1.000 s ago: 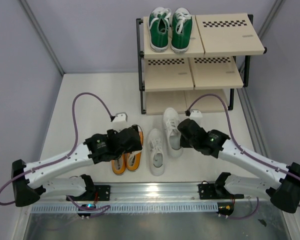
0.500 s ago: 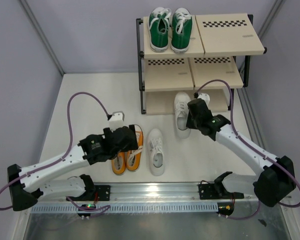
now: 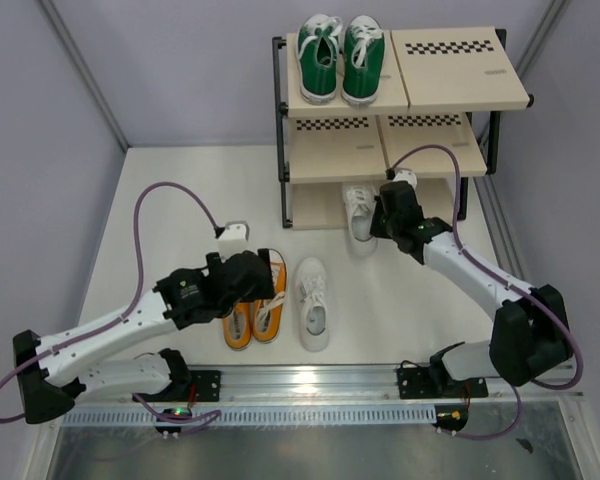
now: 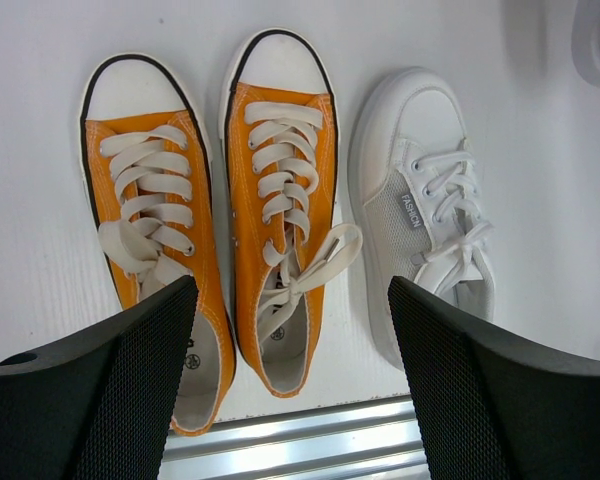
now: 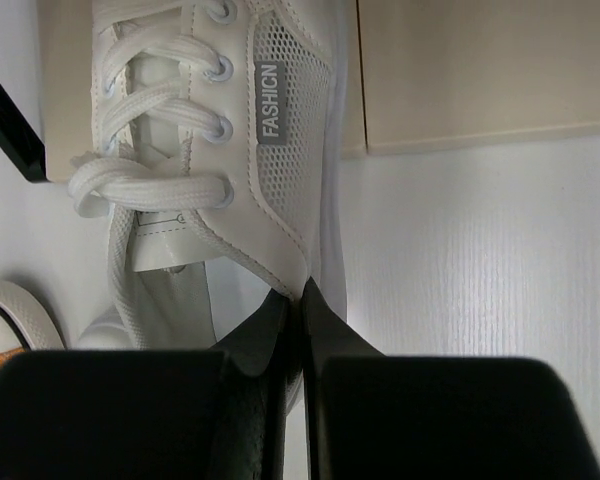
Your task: Place and organize the shoes onto the shoe shelf
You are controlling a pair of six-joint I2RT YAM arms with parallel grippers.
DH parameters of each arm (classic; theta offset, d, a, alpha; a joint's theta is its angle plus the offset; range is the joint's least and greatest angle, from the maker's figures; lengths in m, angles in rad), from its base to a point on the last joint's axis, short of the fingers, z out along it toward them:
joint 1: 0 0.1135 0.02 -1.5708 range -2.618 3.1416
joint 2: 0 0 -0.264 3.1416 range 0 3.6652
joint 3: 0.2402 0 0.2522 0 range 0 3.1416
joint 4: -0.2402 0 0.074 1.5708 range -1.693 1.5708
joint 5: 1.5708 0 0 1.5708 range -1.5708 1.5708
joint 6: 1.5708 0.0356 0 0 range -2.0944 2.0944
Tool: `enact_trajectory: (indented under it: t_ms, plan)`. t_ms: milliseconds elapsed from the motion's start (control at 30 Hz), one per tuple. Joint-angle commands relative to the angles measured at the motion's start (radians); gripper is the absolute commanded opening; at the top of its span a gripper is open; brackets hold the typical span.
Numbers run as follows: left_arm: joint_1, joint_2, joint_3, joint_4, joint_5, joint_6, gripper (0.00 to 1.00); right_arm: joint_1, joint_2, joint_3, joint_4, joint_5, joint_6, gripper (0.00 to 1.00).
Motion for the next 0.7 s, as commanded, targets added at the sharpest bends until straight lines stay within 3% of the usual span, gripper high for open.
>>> enact_trajectory:
  t_ms: [0,667]
  plan:
    - [0.009,-0.035,-0.002,0.016,-0.032,0.009,0.81,-0.012,0.027,0.051,0.198,-0.023,-0.02,0.03]
    - [0.008,-0.182,-0.065,-0.009,-0.075,-0.014,0.81,-0.067,0.225,0.094,0.302,-0.014,-0.031,0.03]
